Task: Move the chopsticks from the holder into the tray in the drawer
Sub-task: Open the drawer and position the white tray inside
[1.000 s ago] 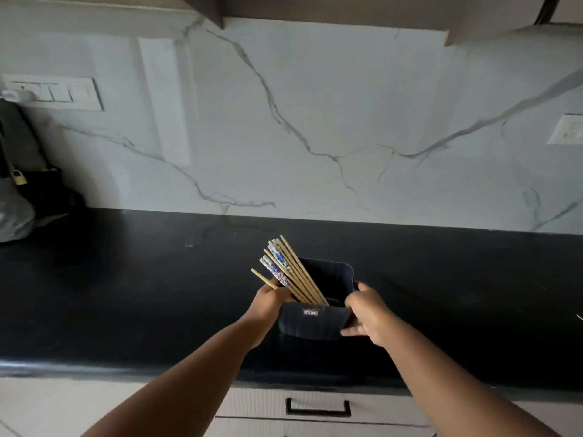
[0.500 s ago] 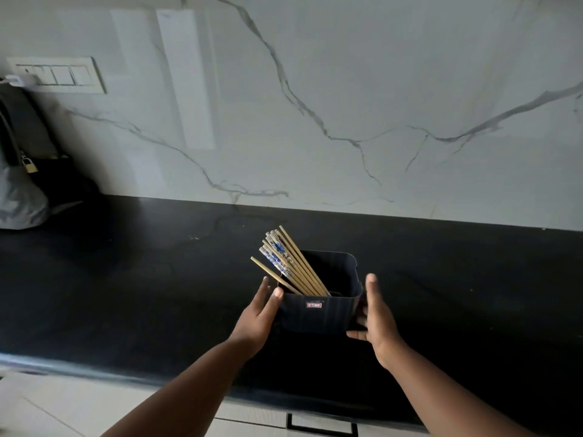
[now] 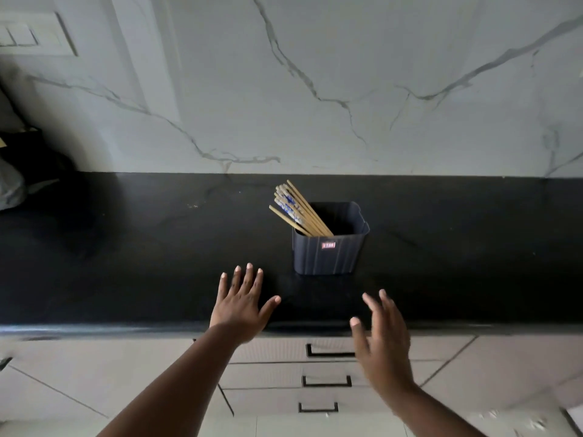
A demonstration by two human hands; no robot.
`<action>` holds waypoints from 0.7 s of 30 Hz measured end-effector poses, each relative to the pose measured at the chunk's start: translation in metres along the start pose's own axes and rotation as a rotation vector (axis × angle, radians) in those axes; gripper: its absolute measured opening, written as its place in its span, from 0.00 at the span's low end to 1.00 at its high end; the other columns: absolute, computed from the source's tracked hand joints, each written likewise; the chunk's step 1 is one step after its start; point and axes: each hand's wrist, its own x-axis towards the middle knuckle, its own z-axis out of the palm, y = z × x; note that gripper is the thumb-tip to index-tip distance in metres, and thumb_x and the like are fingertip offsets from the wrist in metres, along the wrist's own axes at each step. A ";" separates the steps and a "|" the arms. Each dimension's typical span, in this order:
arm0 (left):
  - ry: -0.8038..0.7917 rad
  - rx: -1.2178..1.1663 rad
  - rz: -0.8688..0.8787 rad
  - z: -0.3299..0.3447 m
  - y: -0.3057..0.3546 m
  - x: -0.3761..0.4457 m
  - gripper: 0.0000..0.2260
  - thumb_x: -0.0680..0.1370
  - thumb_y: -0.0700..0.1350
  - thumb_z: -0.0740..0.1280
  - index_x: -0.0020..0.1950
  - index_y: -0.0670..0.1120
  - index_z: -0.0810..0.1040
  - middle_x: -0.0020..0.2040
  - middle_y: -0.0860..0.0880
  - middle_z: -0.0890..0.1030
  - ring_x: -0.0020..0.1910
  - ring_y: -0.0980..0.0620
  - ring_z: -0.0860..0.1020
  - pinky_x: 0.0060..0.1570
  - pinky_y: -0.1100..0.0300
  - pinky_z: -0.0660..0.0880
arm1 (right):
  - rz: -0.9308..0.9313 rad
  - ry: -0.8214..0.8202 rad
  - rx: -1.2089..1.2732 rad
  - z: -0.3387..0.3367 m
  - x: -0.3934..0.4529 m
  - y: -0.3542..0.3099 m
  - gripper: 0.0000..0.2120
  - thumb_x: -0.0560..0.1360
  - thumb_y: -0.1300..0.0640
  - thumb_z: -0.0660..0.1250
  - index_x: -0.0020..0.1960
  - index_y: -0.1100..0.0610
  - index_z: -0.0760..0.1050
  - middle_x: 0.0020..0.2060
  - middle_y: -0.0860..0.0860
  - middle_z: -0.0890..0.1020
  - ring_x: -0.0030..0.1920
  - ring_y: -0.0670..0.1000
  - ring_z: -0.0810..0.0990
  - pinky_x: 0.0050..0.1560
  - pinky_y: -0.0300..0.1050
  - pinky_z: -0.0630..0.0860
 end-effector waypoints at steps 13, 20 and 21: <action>0.089 -0.005 0.027 0.000 0.001 0.001 0.43 0.72 0.74 0.34 0.78 0.46 0.39 0.78 0.48 0.36 0.75 0.49 0.33 0.75 0.50 0.36 | -0.289 -0.690 -0.579 0.045 -0.023 0.017 0.20 0.76 0.58 0.60 0.68 0.57 0.65 0.64 0.55 0.71 0.64 0.57 0.69 0.66 0.51 0.66; 0.127 -0.051 -0.010 0.004 -0.003 0.002 0.40 0.73 0.73 0.39 0.79 0.51 0.44 0.79 0.50 0.39 0.76 0.52 0.36 0.75 0.51 0.38 | -0.170 -0.728 -0.481 0.082 -0.017 0.035 0.14 0.77 0.63 0.60 0.62 0.59 0.72 0.58 0.55 0.79 0.57 0.56 0.77 0.57 0.48 0.73; 0.128 -0.059 -0.009 0.004 -0.003 0.002 0.40 0.73 0.73 0.40 0.79 0.51 0.45 0.79 0.50 0.40 0.77 0.52 0.37 0.75 0.51 0.39 | -0.143 -0.701 -0.460 0.085 -0.018 0.036 0.14 0.77 0.63 0.60 0.61 0.59 0.74 0.57 0.55 0.80 0.57 0.56 0.77 0.56 0.48 0.73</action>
